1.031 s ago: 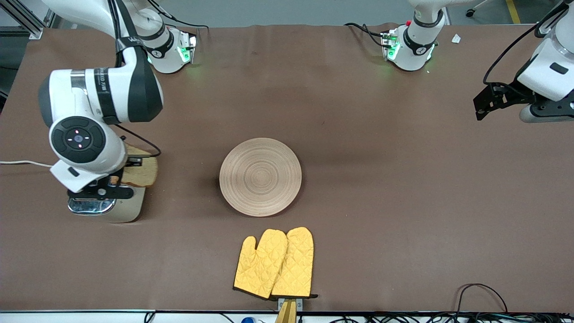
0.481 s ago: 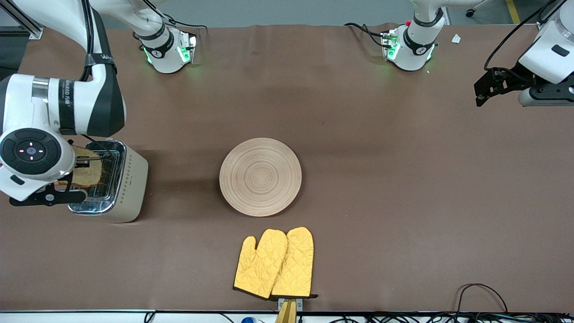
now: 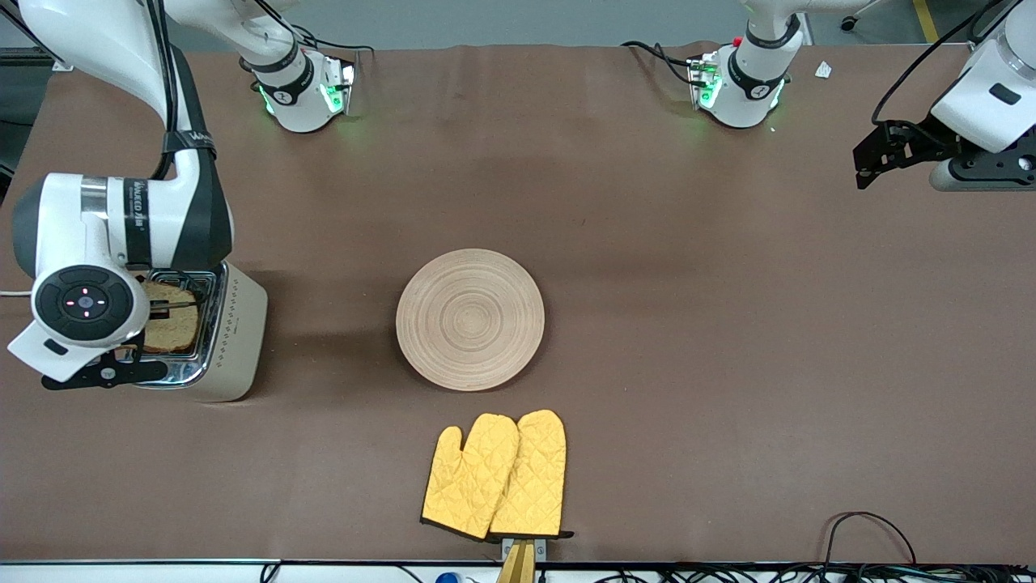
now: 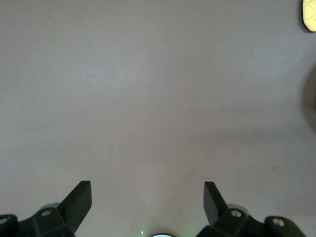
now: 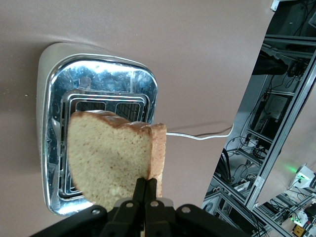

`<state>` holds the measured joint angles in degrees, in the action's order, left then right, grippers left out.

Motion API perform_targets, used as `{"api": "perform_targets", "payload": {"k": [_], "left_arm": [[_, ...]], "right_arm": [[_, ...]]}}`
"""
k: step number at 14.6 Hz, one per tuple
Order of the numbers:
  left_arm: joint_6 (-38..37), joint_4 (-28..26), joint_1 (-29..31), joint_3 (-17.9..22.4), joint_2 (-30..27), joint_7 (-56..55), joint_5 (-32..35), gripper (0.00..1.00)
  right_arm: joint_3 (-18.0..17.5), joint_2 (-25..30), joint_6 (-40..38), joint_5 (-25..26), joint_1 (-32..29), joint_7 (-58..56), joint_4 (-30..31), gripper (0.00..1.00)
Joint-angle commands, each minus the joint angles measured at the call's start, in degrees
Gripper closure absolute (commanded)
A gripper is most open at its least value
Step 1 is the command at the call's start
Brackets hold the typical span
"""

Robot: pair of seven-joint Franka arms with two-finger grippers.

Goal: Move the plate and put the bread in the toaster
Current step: 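Lower the bread into the toaster slot with the right gripper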

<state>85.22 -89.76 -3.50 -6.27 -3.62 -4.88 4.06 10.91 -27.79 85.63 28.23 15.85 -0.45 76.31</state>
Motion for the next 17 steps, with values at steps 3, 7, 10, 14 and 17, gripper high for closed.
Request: {"api": "perform_targets", "payload": {"k": [3, 7, 10, 14, 17], "left_arm": [[-0.23, -0.60, -0.37, 0.12, -0.77, -0.13, -0.90, 0.00], [-0.14, -0.60, -0.37, 0.12, -0.77, -0.13, -0.90, 0.00], [-0.23, -0.60, -0.28, 0.12, -0.86, -0.04, -0.90, 0.00], [-0.23, -0.51, -0.10, 0.12, -0.86, -0.04, -0.99, 0.00], [-0.23, -0.42, -0.10, 0.12, -0.95, 0.13, -0.99, 0.00]], "right_arm": [[-0.98, -0.07, 0.68, 0.51, -1.61, 0.71, 1.12, 1.00], [-0.98, -0.07, 0.77, 0.77, -1.26, 1.86, 1.56, 1.00], [-0.98, 0.02, 0.33, 0.86, -1.34, 1.86, 1.47, 1.00], [-0.98, 0.19, 0.15, 0.95, -1.26, 2.03, 1.03, 1.00], [-0.98, 0.63, 0.06, 0.77, -1.26, 2.12, 1.03, 1.00]]}}
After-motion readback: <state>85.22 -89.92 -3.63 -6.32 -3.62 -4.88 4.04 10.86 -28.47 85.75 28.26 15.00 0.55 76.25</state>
